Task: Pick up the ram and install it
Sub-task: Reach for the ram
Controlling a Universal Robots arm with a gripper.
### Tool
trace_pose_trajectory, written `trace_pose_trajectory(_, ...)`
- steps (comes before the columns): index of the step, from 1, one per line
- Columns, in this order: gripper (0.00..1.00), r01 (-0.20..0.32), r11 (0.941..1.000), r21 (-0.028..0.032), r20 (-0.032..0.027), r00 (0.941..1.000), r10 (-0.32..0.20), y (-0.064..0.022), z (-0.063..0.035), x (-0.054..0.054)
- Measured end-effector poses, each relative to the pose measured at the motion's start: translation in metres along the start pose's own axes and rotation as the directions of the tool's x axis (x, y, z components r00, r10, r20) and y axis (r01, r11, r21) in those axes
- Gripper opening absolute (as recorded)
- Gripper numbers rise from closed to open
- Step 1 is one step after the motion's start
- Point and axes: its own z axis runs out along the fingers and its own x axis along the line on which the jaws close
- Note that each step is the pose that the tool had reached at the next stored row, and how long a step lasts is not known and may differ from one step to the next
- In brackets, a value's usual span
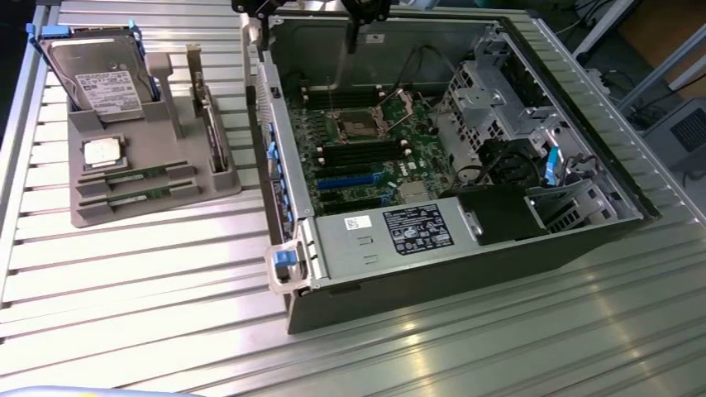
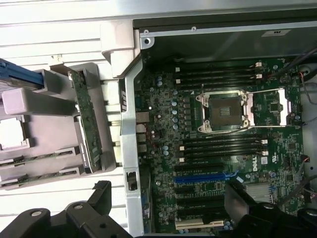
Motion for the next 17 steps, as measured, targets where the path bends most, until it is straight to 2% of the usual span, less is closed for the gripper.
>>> trace_pose_trajectory(17,0.99,0.0,1.0,-0.0001,0.0,1.0,0.0,-0.0014,-0.0005,0.019)
